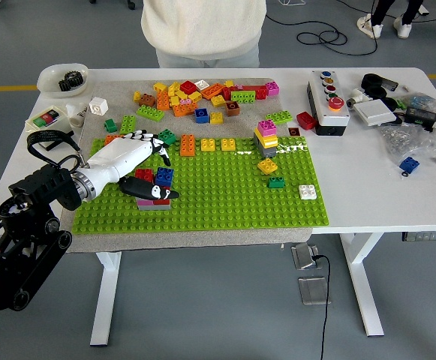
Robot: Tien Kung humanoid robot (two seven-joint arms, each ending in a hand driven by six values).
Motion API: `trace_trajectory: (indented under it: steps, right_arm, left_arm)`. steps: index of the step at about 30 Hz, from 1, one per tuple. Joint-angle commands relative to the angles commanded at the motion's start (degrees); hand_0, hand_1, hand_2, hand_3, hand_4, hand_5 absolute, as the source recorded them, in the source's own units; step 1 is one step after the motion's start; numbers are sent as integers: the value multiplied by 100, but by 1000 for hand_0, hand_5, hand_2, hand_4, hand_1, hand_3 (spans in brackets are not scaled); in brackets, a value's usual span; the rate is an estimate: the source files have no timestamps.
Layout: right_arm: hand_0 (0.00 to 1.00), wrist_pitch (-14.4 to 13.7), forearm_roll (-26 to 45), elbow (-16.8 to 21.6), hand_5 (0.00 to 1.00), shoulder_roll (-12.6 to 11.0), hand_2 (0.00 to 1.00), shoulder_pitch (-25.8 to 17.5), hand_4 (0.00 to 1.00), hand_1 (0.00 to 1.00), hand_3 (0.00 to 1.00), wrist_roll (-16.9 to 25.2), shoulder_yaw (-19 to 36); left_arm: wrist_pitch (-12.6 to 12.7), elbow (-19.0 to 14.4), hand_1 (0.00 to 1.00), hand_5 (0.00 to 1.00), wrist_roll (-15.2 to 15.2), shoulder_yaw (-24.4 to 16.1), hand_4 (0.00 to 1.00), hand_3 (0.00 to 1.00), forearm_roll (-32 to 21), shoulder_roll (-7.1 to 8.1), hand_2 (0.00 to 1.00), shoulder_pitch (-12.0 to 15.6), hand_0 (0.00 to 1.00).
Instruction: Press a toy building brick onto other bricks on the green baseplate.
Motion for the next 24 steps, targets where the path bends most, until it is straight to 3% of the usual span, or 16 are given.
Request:
trace_trajectory:
  steps: [24]
  right_arm:
    - [750,9,-31,0,521,11,683,1,870,640,606,-2,-3]
  left_arm:
    - [-45,131,973,664,14,15,998,603,0,-26,896,71,998]
